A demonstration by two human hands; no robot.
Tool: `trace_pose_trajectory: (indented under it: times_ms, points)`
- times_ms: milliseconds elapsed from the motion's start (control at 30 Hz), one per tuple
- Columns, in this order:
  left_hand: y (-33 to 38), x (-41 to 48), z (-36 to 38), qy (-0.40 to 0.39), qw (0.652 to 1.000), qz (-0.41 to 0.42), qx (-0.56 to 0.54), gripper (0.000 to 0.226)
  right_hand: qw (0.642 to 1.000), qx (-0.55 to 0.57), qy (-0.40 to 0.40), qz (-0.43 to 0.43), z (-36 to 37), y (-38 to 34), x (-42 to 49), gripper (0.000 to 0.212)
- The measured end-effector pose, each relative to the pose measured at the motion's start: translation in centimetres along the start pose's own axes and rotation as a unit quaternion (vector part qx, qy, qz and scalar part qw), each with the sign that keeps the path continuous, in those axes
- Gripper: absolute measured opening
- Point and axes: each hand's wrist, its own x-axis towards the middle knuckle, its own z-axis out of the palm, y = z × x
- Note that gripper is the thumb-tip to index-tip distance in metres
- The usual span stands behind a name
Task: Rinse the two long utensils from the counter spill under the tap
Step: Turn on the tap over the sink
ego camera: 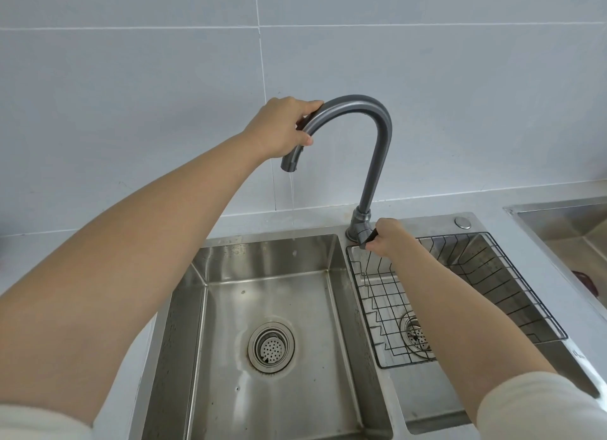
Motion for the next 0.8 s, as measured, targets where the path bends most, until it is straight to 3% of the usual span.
trace_pose_trajectory:
  times_ms: [433, 567, 633, 733, 800]
  points:
    - [-0.3, 0.2, 0.1, 0.001, 1.000, 0.007, -0.001, 0.056, 0.999, -0.006, 0.011, -0.031, -0.1, 0.4, -1.2, 0.027]
    - [-0.3, 0.0, 0.3, 0.002, 1.000, 0.022, 0.007, 0.054, 0.987, -0.139, 0.049, -0.059, 0.5, 0.2, -1.2, 0.026]
    - [-0.5, -0.1, 0.8, 0.012, 0.999, 0.024, 0.029, 0.059, 0.968, -0.210, 0.078, -0.116, 0.7, 0.5, -1.9, 0.025]
    - [-1.1, -0.6, 1.6, 0.048, 0.994, 0.044, 0.084, 0.057, 0.877, -0.417, 0.055, -0.233, 1.0, 0.9, -2.7, 0.066]
    - [-1.7, -1.1, 2.0, 0.075, 0.991, 0.054, 0.100, 0.056, 0.814, -0.496, 0.029, -0.301, 1.2, 1.3, -3.8, 0.072]
